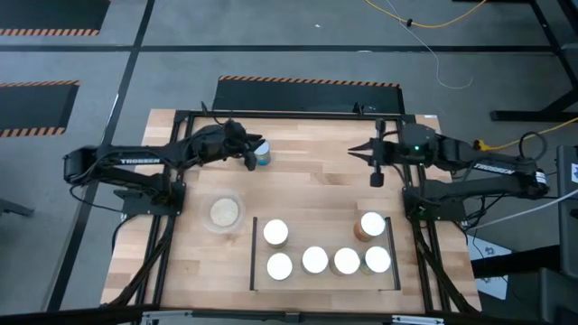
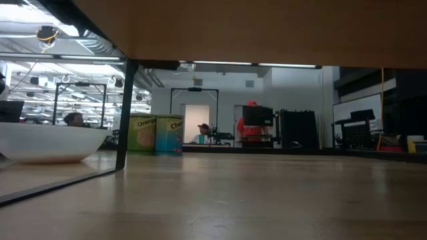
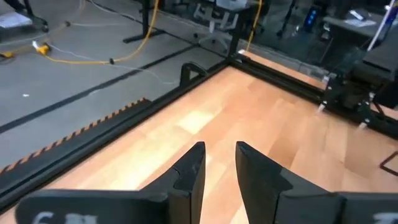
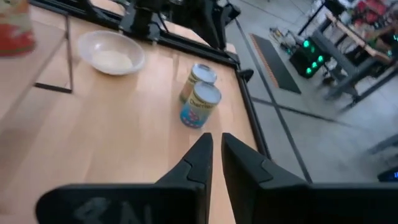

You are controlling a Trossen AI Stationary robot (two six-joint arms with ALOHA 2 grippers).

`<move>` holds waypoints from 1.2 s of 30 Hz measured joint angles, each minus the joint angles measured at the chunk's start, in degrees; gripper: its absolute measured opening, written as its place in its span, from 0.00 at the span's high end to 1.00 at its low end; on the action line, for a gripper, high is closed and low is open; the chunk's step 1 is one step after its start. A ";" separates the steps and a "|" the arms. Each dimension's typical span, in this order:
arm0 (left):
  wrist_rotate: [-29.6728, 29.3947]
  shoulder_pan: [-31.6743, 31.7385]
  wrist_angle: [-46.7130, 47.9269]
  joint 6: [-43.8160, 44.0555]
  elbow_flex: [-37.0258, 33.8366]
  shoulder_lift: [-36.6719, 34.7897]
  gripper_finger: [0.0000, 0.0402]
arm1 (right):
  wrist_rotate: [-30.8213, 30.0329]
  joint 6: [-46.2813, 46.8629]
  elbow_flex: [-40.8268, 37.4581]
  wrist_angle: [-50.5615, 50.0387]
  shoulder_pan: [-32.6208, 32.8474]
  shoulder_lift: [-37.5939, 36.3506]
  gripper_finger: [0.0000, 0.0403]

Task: Pick and place cans onto a shelf
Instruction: Put the canned cherries on the shelf

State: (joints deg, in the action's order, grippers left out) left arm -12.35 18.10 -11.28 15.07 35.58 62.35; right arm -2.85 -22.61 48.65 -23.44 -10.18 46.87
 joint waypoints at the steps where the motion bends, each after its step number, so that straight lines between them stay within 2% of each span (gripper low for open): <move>1: 0.04 0.01 0.90 0.00 0.95 0.75 0.80 | 0.00 0.22 -0.43 0.17 -0.53 0.19 0.90; 10: 0.07 -0.02 17.40 0.19 12.81 9.00 0.81 | 0.07 1.30 -1.15 0.54 -4.22 2.03 0.90; 17: 0.07 -0.02 26.82 2.82 16.06 13.34 0.81 | 4.13 1.33 -1.15 0.54 -5.70 2.39 0.90; 25: 0.09 -0.04 30.11 2.97 16.06 16.43 0.80 | 5.00 1.33 -1.15 0.54 -6.40 2.43 0.90; 36: -0.19 0.31 29.73 2.97 16.08 18.82 0.72 | 5.11 1.33 -1.15 0.50 -6.42 2.52 0.90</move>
State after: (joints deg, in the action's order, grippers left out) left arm -12.53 18.41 18.45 18.04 51.66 81.17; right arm 2.26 -21.28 47.51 -22.94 -16.60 49.39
